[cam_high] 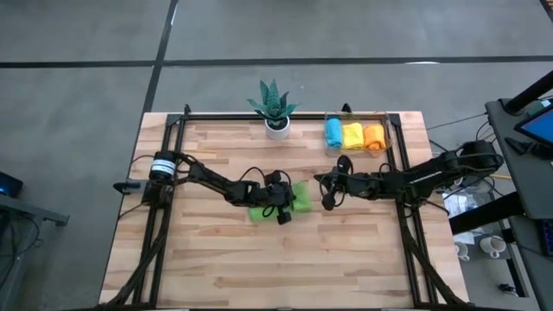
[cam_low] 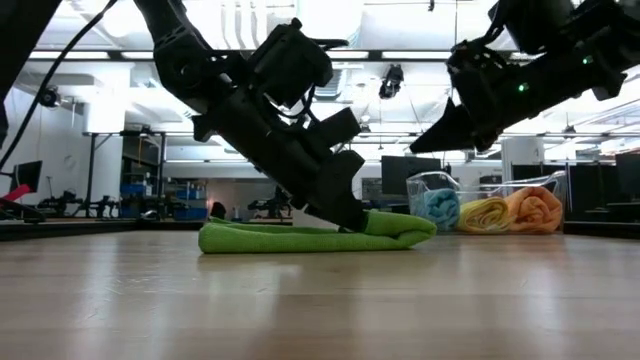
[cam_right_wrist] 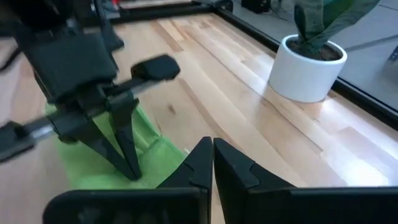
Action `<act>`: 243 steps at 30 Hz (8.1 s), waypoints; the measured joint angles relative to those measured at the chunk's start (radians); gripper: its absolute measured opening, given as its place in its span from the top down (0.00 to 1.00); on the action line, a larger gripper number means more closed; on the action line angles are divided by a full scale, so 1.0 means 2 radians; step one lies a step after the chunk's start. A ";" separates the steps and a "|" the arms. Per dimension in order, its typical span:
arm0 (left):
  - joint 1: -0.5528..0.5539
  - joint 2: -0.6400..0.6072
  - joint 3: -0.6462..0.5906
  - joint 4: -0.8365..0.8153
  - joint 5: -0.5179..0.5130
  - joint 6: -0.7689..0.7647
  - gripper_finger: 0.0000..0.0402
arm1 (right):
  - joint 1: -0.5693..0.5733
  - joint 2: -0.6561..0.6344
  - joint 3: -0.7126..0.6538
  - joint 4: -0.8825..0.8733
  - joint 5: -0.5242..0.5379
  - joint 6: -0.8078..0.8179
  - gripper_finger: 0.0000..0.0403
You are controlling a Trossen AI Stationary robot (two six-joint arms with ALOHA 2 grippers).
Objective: Roll microfiber towels into tight, uniform cylinder then place into a basket
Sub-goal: Roll the green microfiber cloth
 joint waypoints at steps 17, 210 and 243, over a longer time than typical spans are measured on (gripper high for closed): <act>0.004 0.000 -0.004 0.005 0.000 0.030 1.00 | 0.000 0.067 0.033 0.001 0.001 -0.033 0.98; -0.008 0.099 0.061 0.152 0.030 0.136 1.00 | -0.028 0.148 0.264 -0.665 -0.129 0.318 0.98; -0.008 0.112 0.066 0.165 0.038 0.131 1.00 | -0.045 0.273 0.405 -0.723 -0.129 0.249 0.98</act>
